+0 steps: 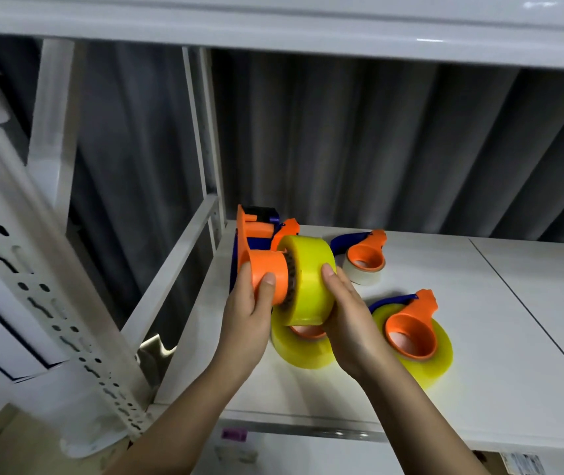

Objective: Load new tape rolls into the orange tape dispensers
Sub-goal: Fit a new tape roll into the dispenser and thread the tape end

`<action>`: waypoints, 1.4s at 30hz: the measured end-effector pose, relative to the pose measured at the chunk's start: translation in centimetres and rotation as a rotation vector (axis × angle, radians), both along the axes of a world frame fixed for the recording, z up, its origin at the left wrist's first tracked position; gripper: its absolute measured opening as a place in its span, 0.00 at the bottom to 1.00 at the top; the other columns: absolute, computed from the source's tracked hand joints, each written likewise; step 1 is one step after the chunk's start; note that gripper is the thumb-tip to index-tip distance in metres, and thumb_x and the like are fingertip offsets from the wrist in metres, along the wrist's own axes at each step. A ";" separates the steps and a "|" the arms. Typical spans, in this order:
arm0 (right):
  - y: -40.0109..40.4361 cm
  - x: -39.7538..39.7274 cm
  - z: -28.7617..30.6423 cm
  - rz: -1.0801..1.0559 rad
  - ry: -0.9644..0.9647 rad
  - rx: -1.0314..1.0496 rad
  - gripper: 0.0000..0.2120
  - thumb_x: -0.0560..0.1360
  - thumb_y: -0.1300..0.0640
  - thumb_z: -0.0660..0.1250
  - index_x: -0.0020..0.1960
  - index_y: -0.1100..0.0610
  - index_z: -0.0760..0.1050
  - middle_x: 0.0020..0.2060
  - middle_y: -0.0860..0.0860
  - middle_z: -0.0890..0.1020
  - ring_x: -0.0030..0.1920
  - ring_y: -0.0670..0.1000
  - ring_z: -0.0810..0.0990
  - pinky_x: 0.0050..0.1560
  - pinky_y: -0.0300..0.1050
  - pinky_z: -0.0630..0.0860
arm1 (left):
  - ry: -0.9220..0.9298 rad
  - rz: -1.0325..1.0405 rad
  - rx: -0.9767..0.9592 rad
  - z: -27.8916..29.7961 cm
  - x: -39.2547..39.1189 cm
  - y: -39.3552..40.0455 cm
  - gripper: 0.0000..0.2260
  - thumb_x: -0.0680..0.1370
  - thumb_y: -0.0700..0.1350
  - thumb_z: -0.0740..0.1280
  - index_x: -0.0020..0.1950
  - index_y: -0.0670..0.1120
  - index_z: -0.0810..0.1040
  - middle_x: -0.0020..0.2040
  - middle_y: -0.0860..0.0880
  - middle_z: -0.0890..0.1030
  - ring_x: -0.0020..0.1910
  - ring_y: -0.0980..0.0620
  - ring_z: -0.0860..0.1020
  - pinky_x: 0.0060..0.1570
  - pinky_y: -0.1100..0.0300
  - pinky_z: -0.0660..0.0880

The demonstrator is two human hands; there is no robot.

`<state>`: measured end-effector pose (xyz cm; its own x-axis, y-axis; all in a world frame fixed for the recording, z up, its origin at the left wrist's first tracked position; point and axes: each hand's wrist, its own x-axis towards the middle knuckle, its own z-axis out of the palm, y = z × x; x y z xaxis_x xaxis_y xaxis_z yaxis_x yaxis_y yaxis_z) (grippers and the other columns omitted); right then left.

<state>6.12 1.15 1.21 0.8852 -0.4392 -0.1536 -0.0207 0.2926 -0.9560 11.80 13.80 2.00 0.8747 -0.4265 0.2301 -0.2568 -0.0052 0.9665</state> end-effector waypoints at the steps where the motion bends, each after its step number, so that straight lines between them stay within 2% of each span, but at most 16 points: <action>1: -0.1 -0.1 0.1 0.011 -0.025 -0.002 0.39 0.61 0.28 0.67 0.68 0.42 0.69 0.63 0.48 0.77 0.62 0.53 0.78 0.58 0.57 0.77 | 0.012 -0.010 -0.001 0.2 0.0 0.0 0.16 0.81 0.50 0.57 0.69 0.56 0.63 0.62 0.54 0.73 0.59 0.57 0.74 0.53 0.67 0.73; 4: -0.5 -0.5 0.2 0.031 -0.098 0.004 0.32 0.67 0.34 0.65 0.67 0.46 0.70 0.61 0.51 0.78 0.61 0.54 0.79 0.60 0.61 0.75 | 0.024 -0.032 -0.009 0.6 -0.1 -0.1 0.15 0.80 0.50 0.57 0.67 0.56 0.64 0.60 0.55 0.74 0.57 0.58 0.75 0.49 0.71 0.74; 10: -0.7 -1.0 0.2 0.046 -0.098 -0.034 0.42 0.64 0.30 0.70 0.73 0.43 0.63 0.69 0.45 0.72 0.67 0.50 0.73 0.65 0.58 0.72 | -0.015 -0.064 0.008 0.9 -1.0 -0.5 0.22 0.73 0.58 0.56 0.67 0.55 0.66 0.60 0.54 0.75 0.58 0.56 0.75 0.52 0.68 0.74; 12: -0.4 -1.2 0.3 0.075 -0.112 -0.091 0.32 0.69 0.33 0.67 0.70 0.42 0.66 0.66 0.45 0.75 0.65 0.49 0.76 0.63 0.55 0.74 | 0.001 -0.080 -0.004 1.4 -1.0 -0.8 0.22 0.74 0.58 0.56 0.66 0.55 0.68 0.58 0.56 0.76 0.56 0.58 0.76 0.49 0.70 0.74; 14: 0.1 -1.5 0.5 0.094 -0.132 -0.151 0.20 0.74 0.38 0.64 0.63 0.42 0.70 0.60 0.46 0.79 0.60 0.49 0.79 0.59 0.53 0.76 | 0.060 -0.092 -0.026 1.8 -1.2 -0.9 0.19 0.73 0.59 0.55 0.64 0.60 0.69 0.56 0.60 0.76 0.55 0.61 0.76 0.47 0.71 0.73; 15: 0.3 -1.6 0.7 0.085 -0.130 -0.164 0.18 0.74 0.39 0.65 0.61 0.42 0.70 0.59 0.46 0.79 0.60 0.49 0.79 0.59 0.53 0.77 | 0.116 -0.098 -0.044 2.0 -1.4 -0.9 0.17 0.72 0.60 0.54 0.60 0.64 0.68 0.56 0.63 0.74 0.53 0.63 0.75 0.45 0.73 0.71; 17: 0.1 -1.6 0.6 0.059 -0.117 -0.181 0.22 0.71 0.38 0.68 0.61 0.43 0.67 0.61 0.48 0.77 0.60 0.48 0.78 0.60 0.52 0.77 | 0.215 -0.122 -0.090 2.4 -2.0 -0.9 0.16 0.70 0.60 0.54 0.57 0.65 0.67 0.54 0.66 0.72 0.50 0.68 0.75 0.39 0.77 0.71; 19: -0.2 -1.6 0.6 0.072 -0.105 -0.182 0.34 0.64 0.34 0.72 0.66 0.39 0.64 0.66 0.47 0.73 0.64 0.48 0.75 0.64 0.54 0.73 | 0.265 -0.137 -0.128 2.2 -2.2 -1.0 0.16 0.70 0.59 0.57 0.58 0.63 0.69 0.53 0.65 0.74 0.46 0.73 0.76 0.37 0.78 0.71; 20: -0.3 -1.5 0.6 0.094 -0.091 -0.182 0.40 0.60 0.31 0.72 0.69 0.36 0.61 0.69 0.46 0.70 0.67 0.49 0.72 0.67 0.56 0.70 | 0.295 -0.145 -0.146 2.2 -2.3 -1.0 0.16 0.71 0.59 0.59 0.58 0.62 0.70 0.53 0.65 0.75 0.46 0.73 0.76 0.37 0.77 0.72; 22: -0.3 -1.4 0.4 0.134 -0.104 -0.176 0.44 0.59 0.29 0.71 0.71 0.36 0.60 0.69 0.45 0.71 0.68 0.50 0.71 0.70 0.59 0.66 | 0.365 -0.170 -0.175 1.9 -2.3 -1.2 0.20 0.72 0.61 0.63 0.63 0.60 0.72 0.56 0.60 0.79 0.53 0.64 0.78 0.45 0.69 0.74; 25: 0.3 -1.4 0.1 0.114 -0.143 -0.170 0.35 0.63 0.33 0.68 0.69 0.38 0.66 0.63 0.44 0.78 0.64 0.48 0.76 0.68 0.57 0.69 | 0.488 -0.116 -0.157 2.0 -1.8 -1.5 0.21 0.75 0.60 0.60 0.65 0.54 0.74 0.58 0.51 0.81 0.56 0.51 0.79 0.52 0.56 0.75; 28: 1.0 -1.7 -0.1 0.032 -0.162 -0.202 0.27 0.62 0.35 0.66 0.61 0.32 0.69 0.58 0.39 0.79 0.61 0.42 0.77 0.64 0.47 0.72 | 0.477 -0.067 0.009 2.8 -0.8 -1.7 0.11 0.81 0.50 0.56 0.58 0.52 0.76 0.54 0.47 0.81 0.52 0.49 0.79 0.53 0.54 0.75; 32: 0.9 -2.0 0.4 0.005 -0.156 -0.290 0.26 0.61 0.33 0.64 0.59 0.27 0.65 0.61 0.38 0.75 0.58 0.35 0.75 0.53 0.29 0.73 | 0.610 -0.199 0.054 3.7 0.5 -1.3 0.14 0.81 0.48 0.56 0.61 0.47 0.77 0.56 0.42 0.82 0.57 0.42 0.79 0.64 0.42 0.71; 35: 1.2 -2.1 -0.1 -0.012 -0.173 -0.305 0.28 0.62 0.32 0.63 0.62 0.28 0.63 0.65 0.40 0.72 0.63 0.37 0.73 0.61 0.35 0.71 | 0.632 -0.252 -0.048 4.3 0.2 -1.8 0.19 0.81 0.49 0.52 0.62 0.43 0.77 0.56 0.40 0.82 0.57 0.42 0.80 0.61 0.45 0.74; 39: 1.9 -2.1 -0.4 -0.059 -0.210 -0.361 0.29 0.64 0.33 0.62 0.64 0.28 0.61 0.68 0.41 0.70 0.66 0.39 0.70 0.65 0.39 0.69 | 0.518 -0.243 -0.100 3.7 -1.3 -2.2 0.20 0.82 0.50 0.49 0.48 0.48 0.81 0.40 0.48 0.84 0.40 0.53 0.83 0.40 0.62 0.79; 42: 2.1 -2.1 -0.4 -0.062 -0.202 -0.369 0.30 0.64 0.32 0.63 0.65 0.27 0.60 0.69 0.42 0.69 0.67 0.41 0.70 0.69 0.47 0.68 | 0.505 -0.218 -0.116 3.5 -1.9 -2.4 0.20 0.81 0.54 0.50 0.51 0.50 0.81 0.44 0.48 0.85 0.42 0.53 0.83 0.41 0.62 0.78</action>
